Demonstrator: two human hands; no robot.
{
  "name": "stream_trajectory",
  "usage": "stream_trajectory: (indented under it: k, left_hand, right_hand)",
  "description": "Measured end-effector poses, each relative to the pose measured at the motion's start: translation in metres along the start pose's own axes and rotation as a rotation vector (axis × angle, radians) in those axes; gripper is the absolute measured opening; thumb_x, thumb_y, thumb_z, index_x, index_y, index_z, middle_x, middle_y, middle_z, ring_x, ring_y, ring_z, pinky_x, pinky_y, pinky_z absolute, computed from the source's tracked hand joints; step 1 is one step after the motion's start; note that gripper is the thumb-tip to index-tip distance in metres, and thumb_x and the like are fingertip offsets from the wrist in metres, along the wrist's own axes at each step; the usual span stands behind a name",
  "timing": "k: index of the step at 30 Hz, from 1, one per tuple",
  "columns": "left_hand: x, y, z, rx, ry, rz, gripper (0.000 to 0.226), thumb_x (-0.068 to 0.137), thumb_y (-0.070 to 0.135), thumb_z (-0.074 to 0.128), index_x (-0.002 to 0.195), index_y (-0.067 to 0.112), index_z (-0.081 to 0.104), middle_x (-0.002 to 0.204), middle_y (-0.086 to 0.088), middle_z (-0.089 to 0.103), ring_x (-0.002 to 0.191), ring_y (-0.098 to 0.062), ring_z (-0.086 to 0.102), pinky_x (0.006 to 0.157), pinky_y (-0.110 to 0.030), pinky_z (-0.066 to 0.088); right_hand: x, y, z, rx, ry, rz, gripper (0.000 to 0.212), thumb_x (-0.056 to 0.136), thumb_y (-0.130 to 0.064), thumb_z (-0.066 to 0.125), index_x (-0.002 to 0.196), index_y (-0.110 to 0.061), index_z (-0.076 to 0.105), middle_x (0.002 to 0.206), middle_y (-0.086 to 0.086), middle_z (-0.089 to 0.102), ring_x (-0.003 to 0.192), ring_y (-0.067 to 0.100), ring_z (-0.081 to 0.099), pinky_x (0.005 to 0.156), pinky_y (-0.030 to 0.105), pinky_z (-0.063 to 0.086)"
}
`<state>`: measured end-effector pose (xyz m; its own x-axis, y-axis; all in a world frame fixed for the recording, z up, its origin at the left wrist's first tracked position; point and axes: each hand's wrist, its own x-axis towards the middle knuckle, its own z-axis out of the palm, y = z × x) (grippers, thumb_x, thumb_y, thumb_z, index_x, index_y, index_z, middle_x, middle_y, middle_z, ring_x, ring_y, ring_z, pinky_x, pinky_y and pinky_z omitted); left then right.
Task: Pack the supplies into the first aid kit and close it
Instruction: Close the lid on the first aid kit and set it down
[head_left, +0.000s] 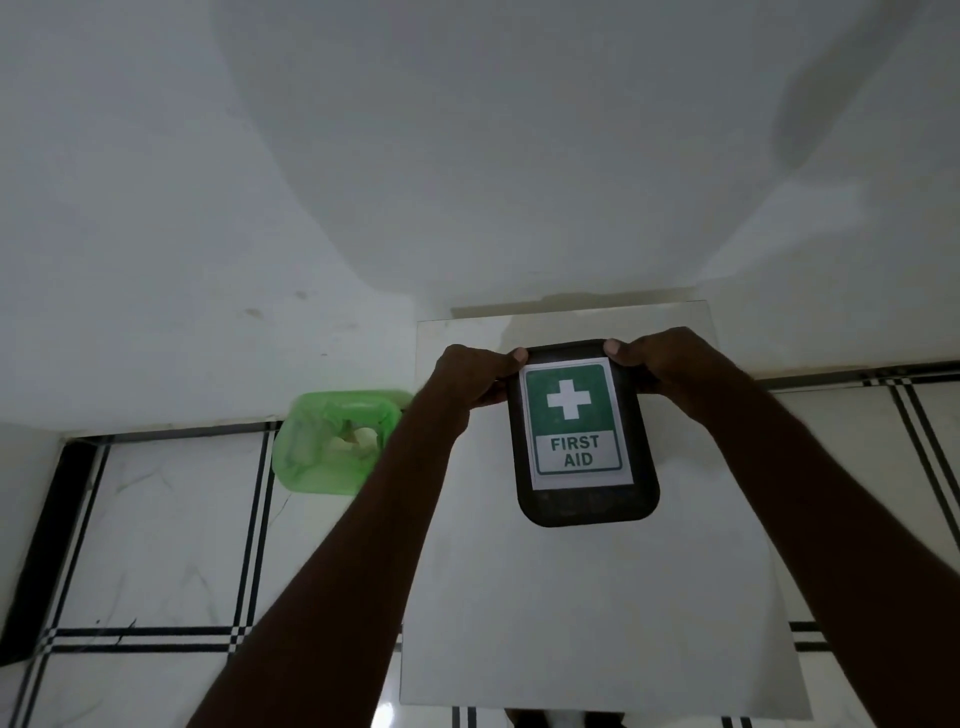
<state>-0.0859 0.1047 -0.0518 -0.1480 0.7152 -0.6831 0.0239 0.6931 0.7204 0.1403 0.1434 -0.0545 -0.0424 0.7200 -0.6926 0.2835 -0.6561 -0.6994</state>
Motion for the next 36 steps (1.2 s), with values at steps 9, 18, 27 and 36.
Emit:
stream_trajectory:
  k: [9, 18, 27, 36]
  left_hand:
    - [-0.005, 0.000, 0.003, -0.042, -0.003, -0.047, 0.053, 0.086, 0.028, 0.076, 0.122, -0.007, 0.059, 0.118, -0.022, 0.070, 0.100, -0.029, 0.067, 0.082, -0.034, 0.058]
    - [-0.086, -0.069, 0.005, -0.089, -0.086, -0.071, 0.047, 0.083, 0.041, 0.075, 0.118, 0.010, 0.067, 0.106, -0.008, 0.078, 0.094, -0.021, 0.075, 0.074, -0.028, 0.060]
    - [-0.111, -0.103, 0.011, -0.253, -0.048, -0.113, 0.044, 0.079, 0.018, 0.082, 0.109, -0.010, 0.066, 0.106, -0.029, 0.072, 0.088, -0.028, 0.074, 0.084, -0.041, 0.062]
    - [-0.117, -0.112, 0.026, -0.339, 0.071, -0.039, 0.036, 0.083, 0.011, 0.078, 0.113, -0.003, 0.064, 0.101, -0.024, 0.074, 0.083, -0.028, 0.074, 0.079, -0.041, 0.063]
  right_hand:
    - [-0.006, 0.004, 0.002, 0.080, 0.025, -0.029, 0.041, 0.085, -0.026, 0.070, 0.106, 0.006, 0.058, 0.104, 0.021, 0.070, 0.093, 0.031, 0.068, 0.076, 0.033, 0.056]
    - [-0.084, 0.070, -0.001, 0.015, -0.010, 0.062, 0.046, 0.081, -0.043, 0.070, 0.103, -0.003, 0.063, 0.097, 0.011, 0.071, 0.087, 0.026, 0.069, 0.067, 0.030, 0.056]
    - [-0.120, 0.103, 0.008, 0.322, 0.016, 0.103, 0.032, 0.080, -0.018, 0.075, 0.102, 0.004, 0.066, 0.100, 0.022, 0.072, 0.093, 0.034, 0.071, 0.078, 0.035, 0.059]
    - [-0.118, 0.110, 0.017, 0.369, 0.098, 0.100, 0.037, 0.083, -0.016, 0.072, 0.111, 0.006, 0.063, 0.106, 0.024, 0.069, 0.097, 0.036, 0.069, 0.082, 0.039, 0.057]
